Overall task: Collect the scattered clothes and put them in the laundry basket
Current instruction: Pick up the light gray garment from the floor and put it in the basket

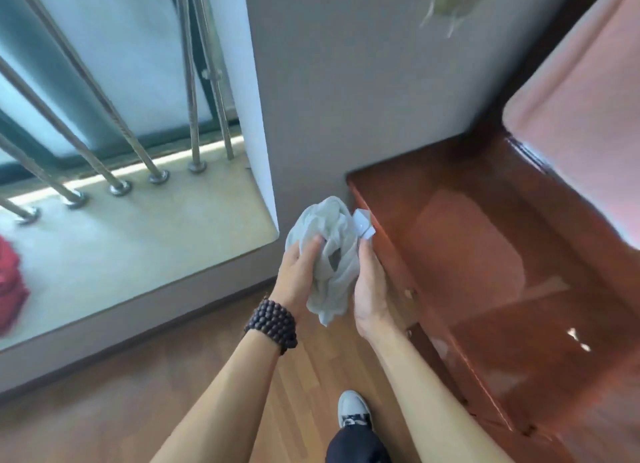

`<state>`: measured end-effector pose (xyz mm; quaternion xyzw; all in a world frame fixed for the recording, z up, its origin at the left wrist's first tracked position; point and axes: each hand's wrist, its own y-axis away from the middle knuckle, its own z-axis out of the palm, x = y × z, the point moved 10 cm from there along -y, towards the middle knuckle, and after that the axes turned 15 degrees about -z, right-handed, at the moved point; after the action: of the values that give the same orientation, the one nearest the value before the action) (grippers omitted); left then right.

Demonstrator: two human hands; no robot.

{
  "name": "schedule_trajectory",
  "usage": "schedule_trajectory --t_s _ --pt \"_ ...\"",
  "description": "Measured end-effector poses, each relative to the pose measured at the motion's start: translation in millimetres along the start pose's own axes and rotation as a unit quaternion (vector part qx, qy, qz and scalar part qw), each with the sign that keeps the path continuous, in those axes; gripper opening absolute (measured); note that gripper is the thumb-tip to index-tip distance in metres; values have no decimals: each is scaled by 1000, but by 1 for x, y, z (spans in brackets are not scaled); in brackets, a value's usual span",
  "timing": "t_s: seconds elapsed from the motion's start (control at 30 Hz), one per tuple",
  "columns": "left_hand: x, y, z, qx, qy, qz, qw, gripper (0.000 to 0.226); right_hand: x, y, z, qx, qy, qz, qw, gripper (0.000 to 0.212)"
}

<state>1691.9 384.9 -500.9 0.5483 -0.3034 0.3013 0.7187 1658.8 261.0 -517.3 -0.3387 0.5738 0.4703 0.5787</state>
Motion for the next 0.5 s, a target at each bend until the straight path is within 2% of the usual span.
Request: schedule_trajectory --t_s 0.1,0.27,0.4,0.5 --pt "37 47 30 -16 -17 35 999 22 -68 34 -28 33 -4 -38 999 22" --pt "77 160 125 -112 -60 64 990 27 -189 126 -103 125 29 -106 986 20" --pt "66 235 208 -209 -138 88 964 23 -249 204 -171 180 89 -151 968 19" --pt "39 298 277 -278 -207 117 931 26 -275 281 -243 255 112 -179 943 20"
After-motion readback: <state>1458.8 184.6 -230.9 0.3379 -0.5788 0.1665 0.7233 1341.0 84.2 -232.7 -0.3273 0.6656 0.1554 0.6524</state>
